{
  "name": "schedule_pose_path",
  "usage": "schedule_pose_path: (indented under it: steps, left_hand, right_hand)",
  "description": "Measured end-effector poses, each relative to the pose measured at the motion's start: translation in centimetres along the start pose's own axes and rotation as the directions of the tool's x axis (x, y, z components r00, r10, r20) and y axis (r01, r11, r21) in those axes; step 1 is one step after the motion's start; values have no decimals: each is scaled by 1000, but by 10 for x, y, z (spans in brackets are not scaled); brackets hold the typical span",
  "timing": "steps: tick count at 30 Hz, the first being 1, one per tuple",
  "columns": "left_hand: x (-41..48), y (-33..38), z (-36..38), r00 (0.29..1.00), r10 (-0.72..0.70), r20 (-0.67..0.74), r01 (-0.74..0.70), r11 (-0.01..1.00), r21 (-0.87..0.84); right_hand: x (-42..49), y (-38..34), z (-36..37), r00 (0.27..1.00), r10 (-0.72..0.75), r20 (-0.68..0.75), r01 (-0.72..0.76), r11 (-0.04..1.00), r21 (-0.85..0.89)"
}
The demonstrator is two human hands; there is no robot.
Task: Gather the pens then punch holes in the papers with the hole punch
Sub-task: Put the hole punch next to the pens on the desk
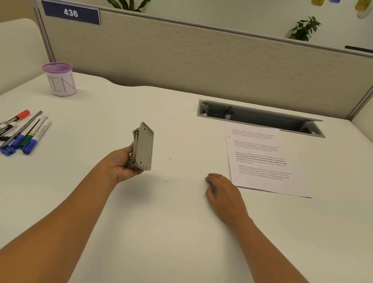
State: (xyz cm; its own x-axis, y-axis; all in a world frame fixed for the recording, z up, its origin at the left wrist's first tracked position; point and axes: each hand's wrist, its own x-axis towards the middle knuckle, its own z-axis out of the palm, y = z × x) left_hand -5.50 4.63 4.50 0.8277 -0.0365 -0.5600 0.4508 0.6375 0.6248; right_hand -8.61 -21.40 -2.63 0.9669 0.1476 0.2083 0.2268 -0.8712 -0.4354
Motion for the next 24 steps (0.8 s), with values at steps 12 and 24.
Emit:
schedule_pose_path:
  steps: [12, 24]
  left_hand:
    - [29, 66, -63, 831, 450, -327, -238, 818, 523]
    - [43, 126, -132, 723, 589, -362, 27, 500, 866]
  right_hand:
    - [9, -9, 6, 1000, -13, -7, 12, 997, -80]
    - [37, -36, 20, 999, 27, 25, -24, 995, -99]
